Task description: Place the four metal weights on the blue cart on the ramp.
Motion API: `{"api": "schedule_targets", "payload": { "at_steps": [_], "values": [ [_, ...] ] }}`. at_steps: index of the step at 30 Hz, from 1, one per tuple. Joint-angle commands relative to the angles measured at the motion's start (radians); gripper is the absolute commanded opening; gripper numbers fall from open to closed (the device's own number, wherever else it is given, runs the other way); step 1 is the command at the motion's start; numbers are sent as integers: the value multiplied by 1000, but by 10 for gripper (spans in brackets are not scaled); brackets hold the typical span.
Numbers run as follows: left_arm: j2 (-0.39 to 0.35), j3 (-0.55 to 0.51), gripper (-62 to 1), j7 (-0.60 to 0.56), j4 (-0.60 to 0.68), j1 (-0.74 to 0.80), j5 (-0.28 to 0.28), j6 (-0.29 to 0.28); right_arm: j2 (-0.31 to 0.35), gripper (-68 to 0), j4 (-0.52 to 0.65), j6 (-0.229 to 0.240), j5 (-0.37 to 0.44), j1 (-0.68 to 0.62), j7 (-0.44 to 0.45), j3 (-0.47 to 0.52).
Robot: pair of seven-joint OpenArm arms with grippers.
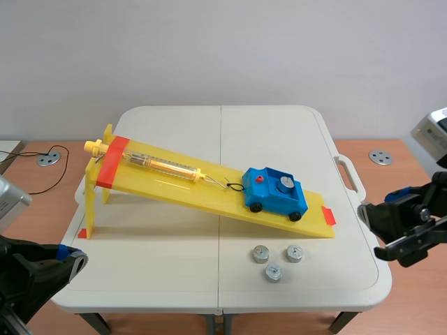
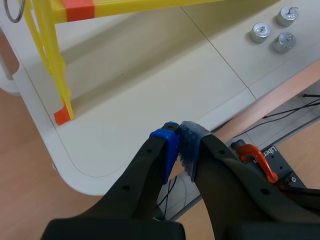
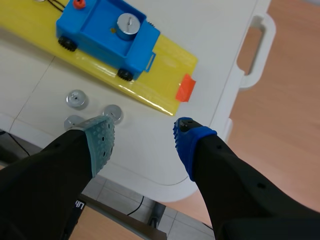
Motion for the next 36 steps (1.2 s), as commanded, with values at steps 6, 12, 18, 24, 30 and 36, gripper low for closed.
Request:
{"api": "schedule_targets", "payload": {
  "at_steps": [6, 12, 18, 24, 30, 36],
  "values": [
    [5, -12, -569, -89, 71, -9, -78, -21, -25, -393, -76, 40, -144, 80, 258, -159],
    [5, -12, -569, -89, 71, -8, -78, -21, -87, -393, -184, 24, -299, 158, 358, -258],
    [5, -12, -569, -89, 71, -8, -78, -21, -131, -393, -279, -34, -378, 230, 381, -329],
    [5, -12, -569, -89, 71, -8, -78, -21, -157, -393, -357, -56, -404, 273, 403, -383],
    [5, -12, -569, -89, 71, -8, -78, -21, -183, -393, -420, -103, -420, 284, 418, -400],
    [5, -12, -569, -89, 71, -9, -78, -21, -203, -401, -476, -103, -423, 312, 433, -418]
  ]
}}
